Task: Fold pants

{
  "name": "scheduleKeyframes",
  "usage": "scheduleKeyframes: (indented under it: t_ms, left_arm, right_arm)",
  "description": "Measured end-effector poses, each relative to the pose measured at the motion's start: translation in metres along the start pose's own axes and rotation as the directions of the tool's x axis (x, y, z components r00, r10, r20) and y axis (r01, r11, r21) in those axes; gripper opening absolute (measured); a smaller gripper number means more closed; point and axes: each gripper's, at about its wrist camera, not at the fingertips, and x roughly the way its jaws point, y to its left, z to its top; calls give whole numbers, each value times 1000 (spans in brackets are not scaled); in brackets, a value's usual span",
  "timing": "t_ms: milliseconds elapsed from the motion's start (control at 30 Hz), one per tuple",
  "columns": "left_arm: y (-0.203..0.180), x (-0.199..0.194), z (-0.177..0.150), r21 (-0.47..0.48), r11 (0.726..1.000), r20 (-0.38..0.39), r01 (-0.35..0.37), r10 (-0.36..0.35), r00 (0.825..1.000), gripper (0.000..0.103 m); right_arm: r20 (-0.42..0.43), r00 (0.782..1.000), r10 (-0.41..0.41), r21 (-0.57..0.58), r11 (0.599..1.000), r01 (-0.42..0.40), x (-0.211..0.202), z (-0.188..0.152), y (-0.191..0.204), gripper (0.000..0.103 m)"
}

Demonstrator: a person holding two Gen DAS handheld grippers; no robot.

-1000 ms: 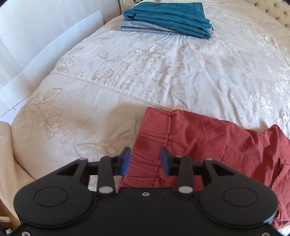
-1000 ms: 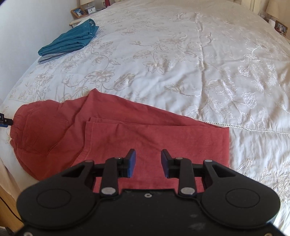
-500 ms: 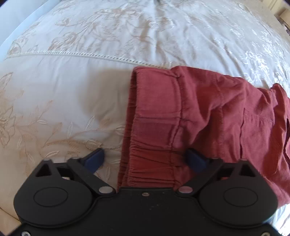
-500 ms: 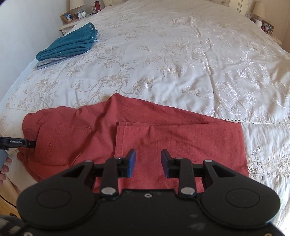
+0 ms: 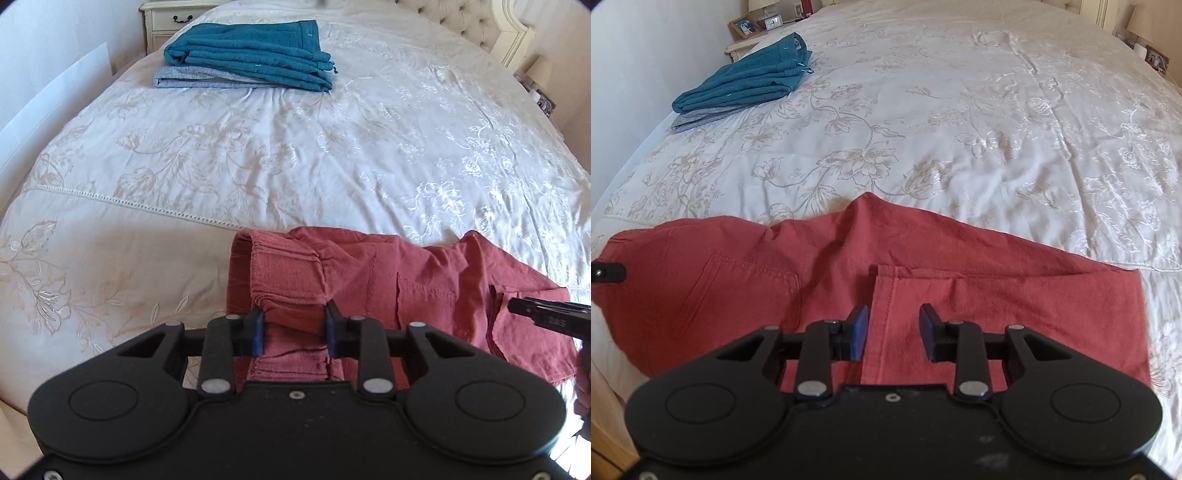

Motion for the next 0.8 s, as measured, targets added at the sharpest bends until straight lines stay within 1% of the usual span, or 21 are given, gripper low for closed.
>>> scheduleKeyframes:
  t_ms: [67, 100, 133, 167, 233, 300, 367, 433, 500, 567, 633, 667, 700, 733, 767, 800]
  left_arm:
    - [-2, 4, 0, 19, 1000, -12, -23, 23, 1000, 39]
    - [-2, 9, -2, 36, 999, -25, -28, 29, 999, 39]
    - [-1, 14, -5, 56, 998, -43, -28, 30, 999, 41]
    - [1, 22, -10, 81, 996, -72, -30, 36, 997, 43]
    - [7, 37, -19, 98, 994, -134, -39, 52, 990, 46]
    - [16, 50, -31, 87, 994, -183, -68, 83, 980, 50]
    - [29, 58, -41, 23, 997, -187, -76, 79, 979, 59]
    - [38, 61, -44, -59, 994, -177, -92, 80, 981, 72]
    - [46, 64, -48, -140, 987, -168, -81, 57, 984, 77]
    - [48, 69, -50, -176, 982, -168, -64, 34, 985, 84]
    - [44, 79, -48, -181, 982, -180, -47, 14, 984, 100]
    - [42, 84, -47, -187, 981, -187, -43, 8, 982, 101]
    - [40, 88, -44, -211, 976, -196, -46, 4, 981, 100]
    - [39, 90, -41, -248, 968, -195, -43, -7, 981, 93]
    - [40, 87, -38, -276, 961, -176, -28, -22, 984, 81]
    - [40, 81, -35, -295, 955, -152, -42, -3, 988, 58]
  right_arm:
    - [-33, 999, -32, 15, 999, 33, 32, 8, 0, 33]
    - [-76, 996, -51, 21, 998, 53, 50, 10, -1, 33]
    - [-117, 991, -59, 29, 998, 62, 63, 10, -3, 34]
    - [-125, 990, -63, 38, 997, 68, 69, 11, -3, 34]
    - [-116, 991, -65, 40, 997, 70, 64, 11, 0, 36]
    - [-110, 993, -34, 38, 999, 38, 50, 8, 3, 36]
    - [-108, 994, -23, 18, 1000, 25, 36, 0, 6, 35]
    - [-100, 995, -29, -15, 1000, 28, 22, -12, 9, 35]
    - [-97, 995, -28, -25, 999, 26, 11, -22, 10, 35]
    - [-96, 995, -21, -10, 1000, 20, 1, -29, 9, 35]
    - [-98, 995, -10, 14, 1000, 11, -6, -35, 8, 35]
    - [-96, 995, -6, 21, 1000, 8, -8, -36, 8, 35]
    - [-93, 996, -2, 28, 1000, 4, -10, -37, 8, 35]
    - [-91, 996, 0, 28, 1000, 3, -11, -38, 8, 35]
    - [-90, 996, 1, 24, 1000, 1, -12, -38, 9, 35]
    - [-86, 996, 0, 14, 1000, 2, -13, -37, 10, 35]
